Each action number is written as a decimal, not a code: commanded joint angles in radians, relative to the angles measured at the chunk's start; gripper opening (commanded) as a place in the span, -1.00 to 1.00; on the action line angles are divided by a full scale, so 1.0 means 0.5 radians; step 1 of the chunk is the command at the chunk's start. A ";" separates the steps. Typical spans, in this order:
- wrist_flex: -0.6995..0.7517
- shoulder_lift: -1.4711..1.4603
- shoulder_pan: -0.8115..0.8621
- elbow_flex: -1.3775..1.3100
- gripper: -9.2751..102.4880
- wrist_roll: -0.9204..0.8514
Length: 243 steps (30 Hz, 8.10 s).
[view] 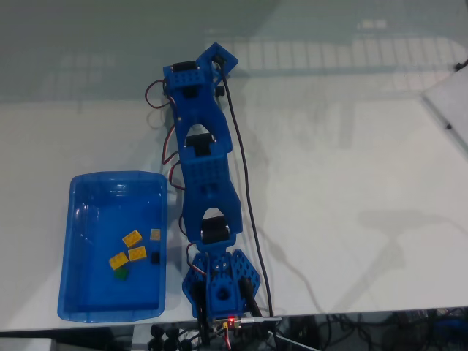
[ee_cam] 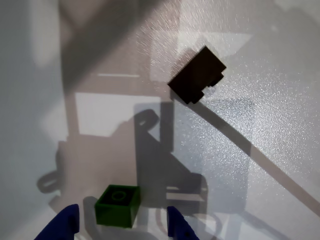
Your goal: Pick up all the lego then put into the bin
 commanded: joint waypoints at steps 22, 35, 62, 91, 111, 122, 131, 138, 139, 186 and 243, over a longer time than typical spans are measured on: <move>0.077 -0.098 -0.012 -0.267 -0.62 -0.043; 0.077 -0.117 -0.018 -0.276 -0.84 -0.061; 0.923 2.243 -1.684 0.844 -0.82 -0.488; 0.147 1.678 -0.583 0.963 -0.27 -0.138; 0.150 0.282 0.252 -0.150 -0.28 -0.420; 0.258 0.129 0.371 -0.371 -0.29 -0.736; 0.341 -0.129 0.500 -0.727 -0.29 -1.068; 0.387 -0.353 0.534 -0.985 -0.29 -1.338; 0.387 -0.380 0.534 -1.009 -0.29 -1.374; 0.304 -0.742 0.451 -1.224 -0.84 -1.663; 1.420 2.546 -1.829 1.101 -0.30 -0.709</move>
